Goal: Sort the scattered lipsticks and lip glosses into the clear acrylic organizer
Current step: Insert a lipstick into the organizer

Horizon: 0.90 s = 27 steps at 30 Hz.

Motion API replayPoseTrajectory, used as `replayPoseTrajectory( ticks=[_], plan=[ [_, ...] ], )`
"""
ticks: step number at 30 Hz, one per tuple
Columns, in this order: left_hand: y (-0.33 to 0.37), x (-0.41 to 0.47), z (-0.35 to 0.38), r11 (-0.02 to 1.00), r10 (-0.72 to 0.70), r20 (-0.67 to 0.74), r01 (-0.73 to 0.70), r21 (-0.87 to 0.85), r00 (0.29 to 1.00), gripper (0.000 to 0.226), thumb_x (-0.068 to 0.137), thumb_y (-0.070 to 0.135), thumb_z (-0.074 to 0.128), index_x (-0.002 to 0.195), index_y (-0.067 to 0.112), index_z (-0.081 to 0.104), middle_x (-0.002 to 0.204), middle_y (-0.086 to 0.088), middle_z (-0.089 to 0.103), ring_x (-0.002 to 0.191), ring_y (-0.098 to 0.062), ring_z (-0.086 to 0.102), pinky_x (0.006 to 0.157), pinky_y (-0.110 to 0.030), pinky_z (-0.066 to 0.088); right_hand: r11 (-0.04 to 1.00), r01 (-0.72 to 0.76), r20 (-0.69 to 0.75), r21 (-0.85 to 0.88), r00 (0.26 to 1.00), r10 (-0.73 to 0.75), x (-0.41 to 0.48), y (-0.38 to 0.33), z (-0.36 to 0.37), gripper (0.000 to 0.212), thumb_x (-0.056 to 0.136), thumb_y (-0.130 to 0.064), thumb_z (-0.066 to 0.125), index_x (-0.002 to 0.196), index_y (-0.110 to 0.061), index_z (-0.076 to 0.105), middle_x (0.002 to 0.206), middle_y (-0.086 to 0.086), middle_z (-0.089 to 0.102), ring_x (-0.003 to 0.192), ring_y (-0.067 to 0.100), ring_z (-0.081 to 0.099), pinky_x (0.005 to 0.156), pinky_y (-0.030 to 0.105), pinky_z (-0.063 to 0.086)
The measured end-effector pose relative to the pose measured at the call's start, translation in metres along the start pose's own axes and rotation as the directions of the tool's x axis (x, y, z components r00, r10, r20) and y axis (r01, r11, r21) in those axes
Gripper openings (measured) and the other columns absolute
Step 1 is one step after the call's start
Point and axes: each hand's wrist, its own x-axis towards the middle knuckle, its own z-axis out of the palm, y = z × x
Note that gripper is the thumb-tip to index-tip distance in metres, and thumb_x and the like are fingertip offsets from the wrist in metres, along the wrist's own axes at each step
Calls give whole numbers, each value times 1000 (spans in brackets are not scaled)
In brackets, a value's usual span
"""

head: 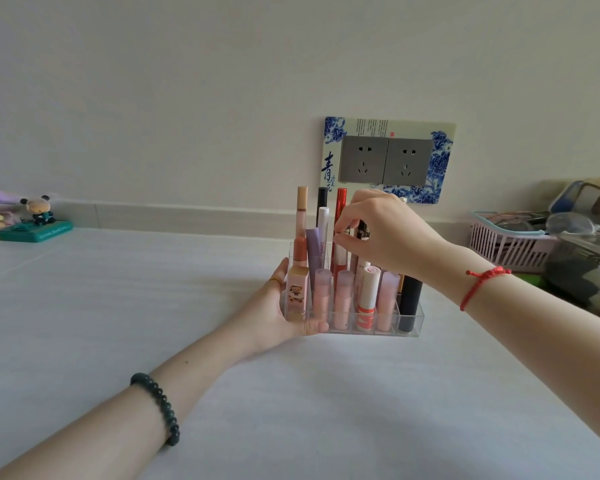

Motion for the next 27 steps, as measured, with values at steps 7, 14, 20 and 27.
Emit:
replayPoseTrajectory(
  ticks=[7, 14, 20, 27],
  plan=[
    [0, -1, -2, 994, -1, -39, 6, 111, 999, 109, 64, 14, 82, 146, 19, 10, 139, 11, 42, 128, -4, 39, 108, -26, 34, 990, -58, 25, 126, 998, 55, 1, 3, -3, 10, 80, -18, 66, 83, -11, 72, 82, -1, 71, 61, -2, 50, 60, 5, 37],
    [0, 0, -1, 991, -5, -43, 11, 134, 999, 108, 66, 12, 81, 146, 16, 9, 141, 9, 41, 128, -5, 39, 108, -26, 33, 958, -135, 52, 252, 991, 126, 3, 4, -4, 9, 75, -18, 71, 84, -15, 70, 78, -1, 72, 61, -3, 57, 54, 0, 35],
    [-2, 1, -1, 993, -4, -34, 8, 121, 999, 103, 66, 10, 80, 144, 21, 14, 135, 15, 45, 123, 4, 43, 103, -18, 36, 951, -163, 41, 263, 987, 157, 5, 3, -1, 10, 76, -20, 71, 85, -18, 70, 80, -1, 72, 72, 9, 66, 56, 8, 36],
    [-2, 1, -1, 991, 6, -34, -1, 131, 999, 104, 66, 12, 81, 145, 21, 13, 128, 22, 46, 120, 5, 45, 100, -16, 37, 953, -165, 20, 253, 986, 165, 5, 5, 3, 9, 77, -19, 70, 85, -16, 70, 78, -2, 71, 68, 5, 63, 53, 4, 36]
  ],
)
